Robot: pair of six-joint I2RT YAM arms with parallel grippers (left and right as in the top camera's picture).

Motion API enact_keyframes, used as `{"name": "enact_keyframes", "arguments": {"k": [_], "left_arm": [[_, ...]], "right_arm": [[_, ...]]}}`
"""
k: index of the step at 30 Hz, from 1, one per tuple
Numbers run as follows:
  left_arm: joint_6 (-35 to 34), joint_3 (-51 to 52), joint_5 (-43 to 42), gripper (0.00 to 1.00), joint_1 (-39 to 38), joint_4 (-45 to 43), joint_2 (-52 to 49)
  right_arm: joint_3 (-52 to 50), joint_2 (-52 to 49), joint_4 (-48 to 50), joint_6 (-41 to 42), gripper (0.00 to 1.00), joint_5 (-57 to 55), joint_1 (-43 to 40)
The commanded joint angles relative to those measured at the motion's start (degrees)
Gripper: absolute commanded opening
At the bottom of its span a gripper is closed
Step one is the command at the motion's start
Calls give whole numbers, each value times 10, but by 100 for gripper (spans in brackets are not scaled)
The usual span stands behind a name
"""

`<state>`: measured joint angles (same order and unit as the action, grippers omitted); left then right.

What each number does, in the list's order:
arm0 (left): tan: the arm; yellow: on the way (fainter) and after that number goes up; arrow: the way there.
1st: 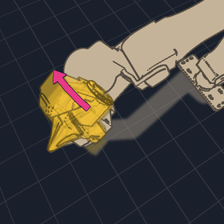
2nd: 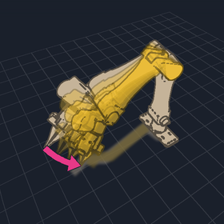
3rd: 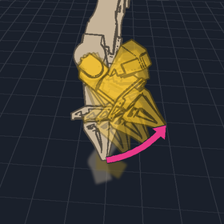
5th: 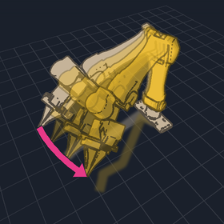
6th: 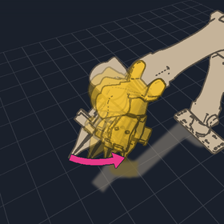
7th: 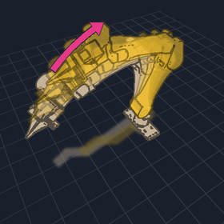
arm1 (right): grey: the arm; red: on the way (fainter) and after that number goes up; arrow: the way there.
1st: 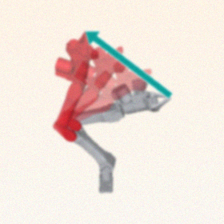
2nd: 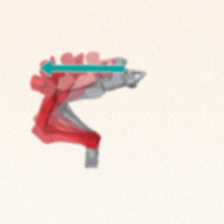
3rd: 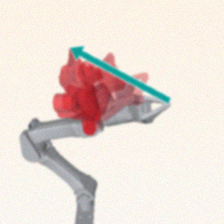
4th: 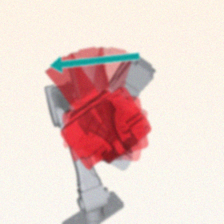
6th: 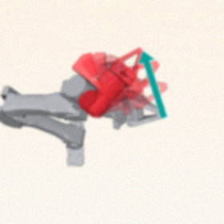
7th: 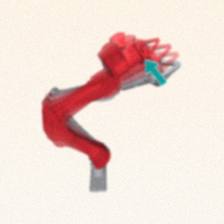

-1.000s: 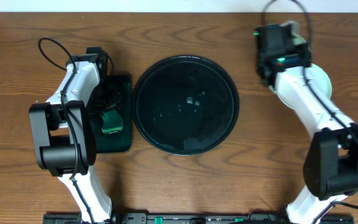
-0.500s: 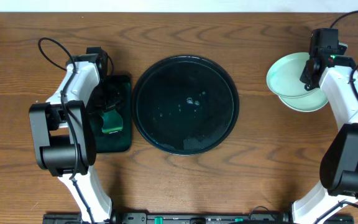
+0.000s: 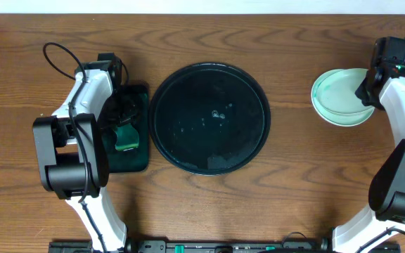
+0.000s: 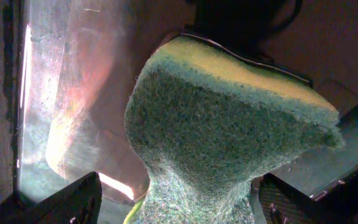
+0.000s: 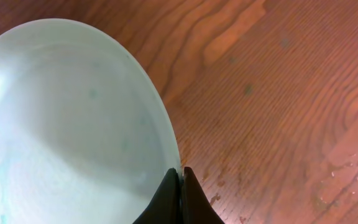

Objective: Clean dirty plates on tray and stack at the side
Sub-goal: 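Release the plate and lift the right gripper away from the stack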

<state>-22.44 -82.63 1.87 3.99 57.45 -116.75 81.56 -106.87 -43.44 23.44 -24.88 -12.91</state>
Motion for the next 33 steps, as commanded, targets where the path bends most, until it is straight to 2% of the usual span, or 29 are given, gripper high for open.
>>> {"name": "enact_keyframes", "arguments": {"k": [1,6,7,10,13,16,19,22,23,24,31,32,33], "left_arm": [[3,-1,7,81,3,3,1],[3,-1,7,81,3,3,1],[3,-1,7,81,3,3,1],[3,-1,7,81,3,3,1],[3,-1,7,81,3,3,1],[3,-1,7,81,3,3,1],[3,-1,7,81,3,3,1],[3,-1,7,81,3,3,1],[3,-1,7,81,3,3,1],[3,-1,7,81,3,3,1],[3,-1,7,81,3,3,1],[3,-1,7,96,3,0,1],[3,-1,7,96,3,-16,1]], "right_arm": [[0,16,2,-4,3,39,4],[0,16,2,-4,5,57,12],[0,16,0,-4,15,62,12],[0,16,-2,-28,28,99,14],[3,17,6,-97,52,169,19],[21,21,5,-162,56,223,37],[46,39,5,-260,58,272,78],[64,68,2,-329,68,286,133],[65,77,1,-339,76,286,151],[65,85,1,-343,99,286,165],[65,148,-54,-347,99,282,278],[65,154,-61,-347,99,281,288],[65,160,-71,-346,99,282,299]]}}
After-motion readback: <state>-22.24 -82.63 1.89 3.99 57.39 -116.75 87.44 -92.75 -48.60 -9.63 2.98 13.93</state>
